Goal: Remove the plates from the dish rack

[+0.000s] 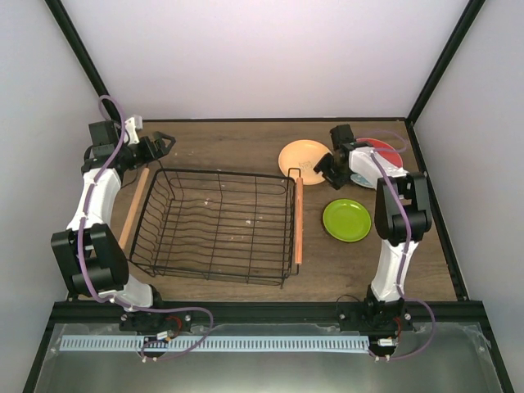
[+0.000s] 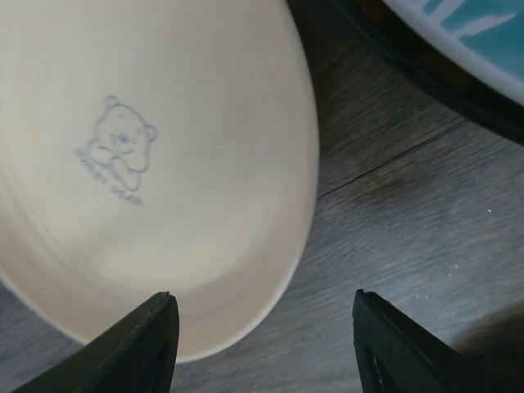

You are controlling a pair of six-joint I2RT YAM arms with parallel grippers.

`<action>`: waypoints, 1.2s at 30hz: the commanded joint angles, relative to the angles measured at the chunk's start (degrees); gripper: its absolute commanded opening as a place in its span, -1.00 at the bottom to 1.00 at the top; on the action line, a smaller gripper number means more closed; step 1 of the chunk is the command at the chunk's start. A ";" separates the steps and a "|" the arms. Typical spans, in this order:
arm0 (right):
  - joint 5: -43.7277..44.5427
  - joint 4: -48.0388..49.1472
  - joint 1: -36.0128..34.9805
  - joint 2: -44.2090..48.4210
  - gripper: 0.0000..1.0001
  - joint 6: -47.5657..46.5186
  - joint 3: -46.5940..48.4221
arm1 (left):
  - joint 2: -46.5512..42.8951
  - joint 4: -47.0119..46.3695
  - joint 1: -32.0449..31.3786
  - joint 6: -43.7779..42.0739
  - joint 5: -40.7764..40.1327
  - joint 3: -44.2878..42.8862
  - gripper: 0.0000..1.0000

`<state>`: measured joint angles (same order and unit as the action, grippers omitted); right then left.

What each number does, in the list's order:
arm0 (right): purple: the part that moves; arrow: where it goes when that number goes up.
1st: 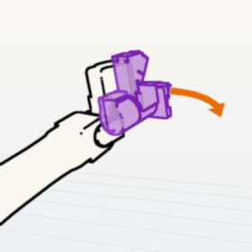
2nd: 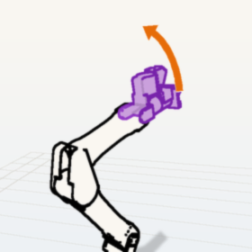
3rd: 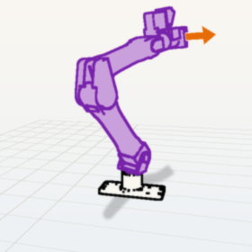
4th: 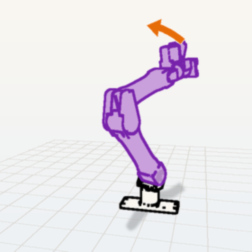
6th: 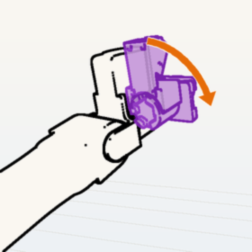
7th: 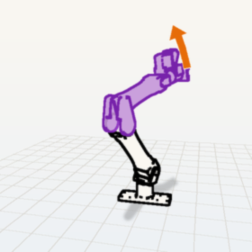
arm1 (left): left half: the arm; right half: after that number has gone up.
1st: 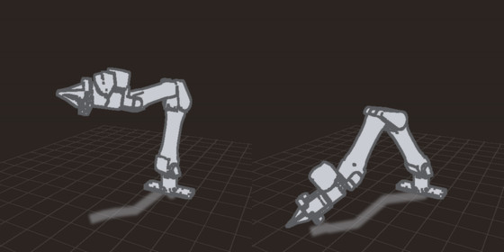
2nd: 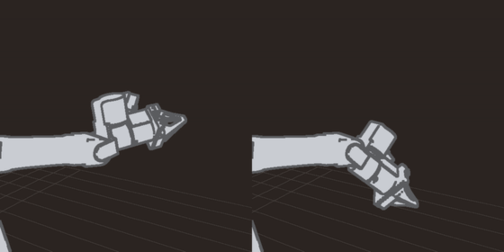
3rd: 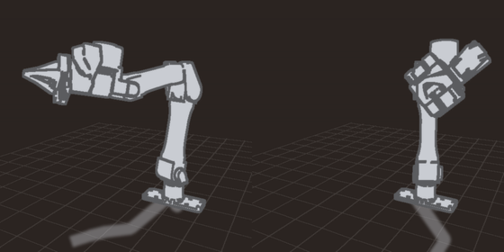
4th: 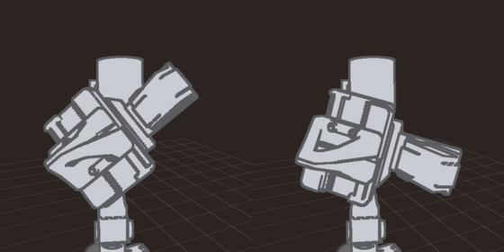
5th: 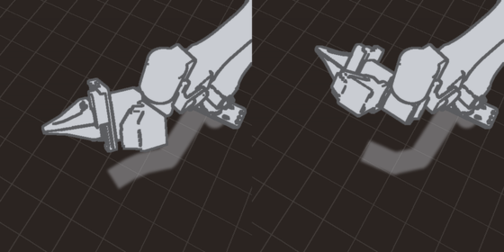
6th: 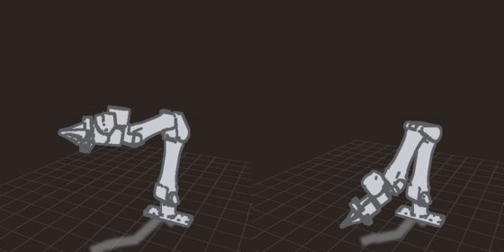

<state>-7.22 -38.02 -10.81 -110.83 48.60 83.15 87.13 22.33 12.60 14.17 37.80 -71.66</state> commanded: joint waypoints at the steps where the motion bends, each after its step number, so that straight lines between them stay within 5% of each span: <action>1: 1.16 -0.60 0.00 -3.98 0.19 0.84 2.43 | -1.26 -1.58 -0.10 0.33 0.88 -0.01 1.00; 10: 1.38 -0.97 0.00 -8.67 0.08 1.76 5.68 | -1.70 -1.50 -0.05 -0.07 0.73 0.46 1.00; 17: 1.02 -1.22 0.00 -9.27 -0.66 1.38 6.53 | -1.75 -1.50 -0.02 0.08 0.71 0.63 1.00; 24: 1.60 -1.68 0.00 -8.72 -0.98 0.28 6.57 | -1.73 -1.52 0.03 0.15 0.79 0.72 1.00; 29: 0.12 1.58 0.00 -4.91 -0.99 -0.17 8.23 | -2.12 -1.50 0.05 0.11 0.80 1.24 1.00; 36: 4.13 -1.09 -0.02 -4.65 -0.99 -3.71 27.05 | -2.06 -1.73 -0.01 0.57 1.33 1.36 1.00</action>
<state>-5.98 -40.71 -10.70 -119.04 47.40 98.59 86.70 21.87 12.60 14.50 37.85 -70.74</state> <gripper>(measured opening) 0.032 0.998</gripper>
